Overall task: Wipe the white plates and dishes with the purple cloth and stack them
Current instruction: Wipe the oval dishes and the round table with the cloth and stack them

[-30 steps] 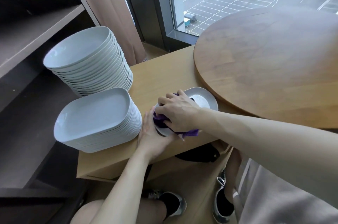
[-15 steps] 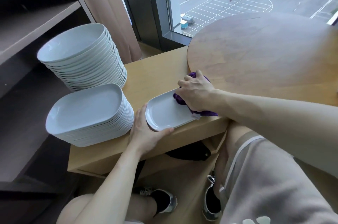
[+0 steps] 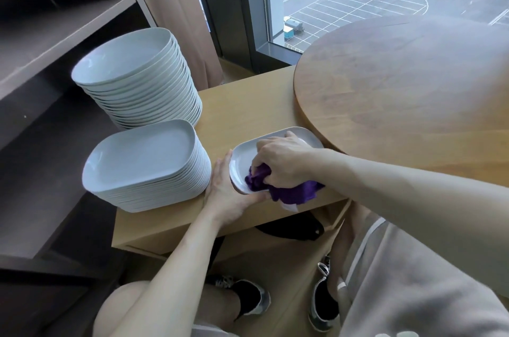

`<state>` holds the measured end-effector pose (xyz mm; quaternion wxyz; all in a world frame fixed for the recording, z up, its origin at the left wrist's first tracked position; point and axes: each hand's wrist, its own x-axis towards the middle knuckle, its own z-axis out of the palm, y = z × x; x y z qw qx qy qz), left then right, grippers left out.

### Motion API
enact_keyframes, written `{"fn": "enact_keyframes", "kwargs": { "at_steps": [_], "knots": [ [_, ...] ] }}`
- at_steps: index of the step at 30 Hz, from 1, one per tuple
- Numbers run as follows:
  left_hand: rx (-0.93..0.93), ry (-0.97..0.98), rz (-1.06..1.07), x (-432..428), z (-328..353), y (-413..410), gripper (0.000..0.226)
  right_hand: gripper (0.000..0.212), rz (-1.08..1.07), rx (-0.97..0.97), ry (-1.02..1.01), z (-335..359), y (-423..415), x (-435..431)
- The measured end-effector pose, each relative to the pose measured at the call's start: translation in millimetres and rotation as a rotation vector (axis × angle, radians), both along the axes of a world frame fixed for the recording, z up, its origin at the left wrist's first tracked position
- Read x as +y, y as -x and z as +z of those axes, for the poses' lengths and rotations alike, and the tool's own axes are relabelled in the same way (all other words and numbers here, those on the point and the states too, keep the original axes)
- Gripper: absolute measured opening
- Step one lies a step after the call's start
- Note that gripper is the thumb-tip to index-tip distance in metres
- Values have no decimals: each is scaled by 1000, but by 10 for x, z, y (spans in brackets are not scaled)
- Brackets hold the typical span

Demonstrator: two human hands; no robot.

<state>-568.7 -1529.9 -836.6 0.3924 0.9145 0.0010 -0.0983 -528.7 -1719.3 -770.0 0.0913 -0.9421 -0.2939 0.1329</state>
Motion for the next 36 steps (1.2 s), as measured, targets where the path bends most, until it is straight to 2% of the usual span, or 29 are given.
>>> {"fn": "enact_keyframes", "kwargs": {
  "at_steps": [3,8,13,18,20,22,25,33,36],
  "knots": [
    [15,-1,-11,0,-5,-16,146,18,20,-40,-42,-70,-46,270],
    [-23,7,-28,-14,-32,-21,128,20,-123,-184,-140,-221,-145,335],
    [-45,8,-26,-20,4,9,131,24,-151,-299,-73,-232,-174,238],
    [-34,-33,-3,-20,5,51,140,32,-311,-172,109,-93,-132,-53],
    [-54,-37,2,-30,11,66,139,42,-349,-119,149,-71,-61,-152],
    [-66,-32,-1,-36,29,82,138,57,-354,-93,146,-73,29,-229],
    [-56,-44,7,-54,50,105,139,67,-345,-63,75,-103,131,-280],
    [-20,-64,58,-66,17,100,143,53,-233,1,-67,-55,313,-375],
    [-61,-43,57,-68,19,107,134,54,-223,-7,-73,-32,431,-514]
  ]
}}
